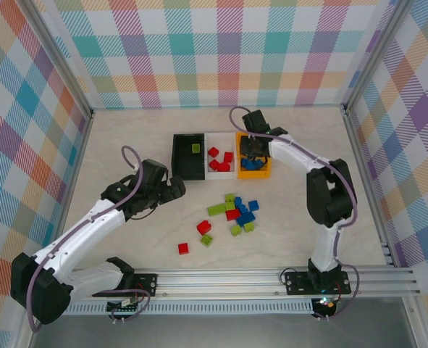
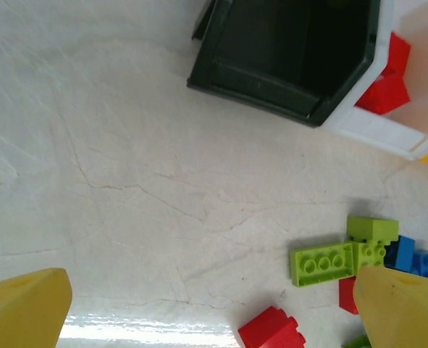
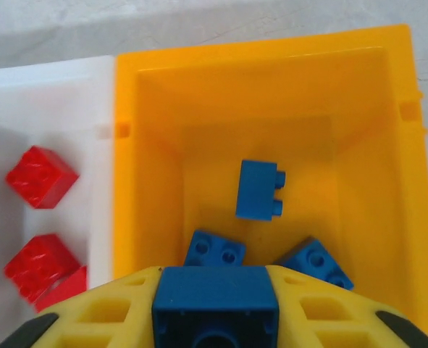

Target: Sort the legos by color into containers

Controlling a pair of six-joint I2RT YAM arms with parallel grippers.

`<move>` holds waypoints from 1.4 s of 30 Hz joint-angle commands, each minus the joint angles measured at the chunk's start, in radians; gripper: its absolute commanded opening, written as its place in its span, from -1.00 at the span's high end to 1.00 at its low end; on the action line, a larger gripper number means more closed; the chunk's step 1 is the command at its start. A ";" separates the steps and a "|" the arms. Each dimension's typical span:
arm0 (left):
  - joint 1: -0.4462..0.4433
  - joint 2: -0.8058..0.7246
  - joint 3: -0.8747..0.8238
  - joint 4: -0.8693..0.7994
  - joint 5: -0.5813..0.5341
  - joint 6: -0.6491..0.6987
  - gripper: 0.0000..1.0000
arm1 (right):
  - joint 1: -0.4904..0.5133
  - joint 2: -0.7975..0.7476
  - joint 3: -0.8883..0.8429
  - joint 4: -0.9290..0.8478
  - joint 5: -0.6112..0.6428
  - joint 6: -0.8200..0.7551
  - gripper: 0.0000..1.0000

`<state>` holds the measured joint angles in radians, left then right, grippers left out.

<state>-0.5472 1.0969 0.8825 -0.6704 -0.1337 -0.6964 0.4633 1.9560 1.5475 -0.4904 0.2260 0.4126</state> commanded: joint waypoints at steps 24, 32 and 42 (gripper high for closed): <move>-0.066 -0.106 0.018 -0.126 -0.159 -0.046 -1.00 | 0.591 -0.453 -0.533 0.020 -0.255 -0.129 -0.46; -0.063 -0.129 0.027 -0.159 -0.194 -0.040 -1.00 | 0.729 -0.249 -0.493 0.046 -0.139 -0.149 -0.48; -0.056 -0.117 0.003 -0.145 -0.175 -0.037 -1.00 | 0.746 -0.168 -0.475 0.066 -0.129 -0.166 -0.38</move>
<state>-0.6071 0.9798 0.8959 -0.8104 -0.3000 -0.7334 1.1931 1.7634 1.0389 -0.4458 0.0971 0.2672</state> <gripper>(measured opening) 0.997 0.700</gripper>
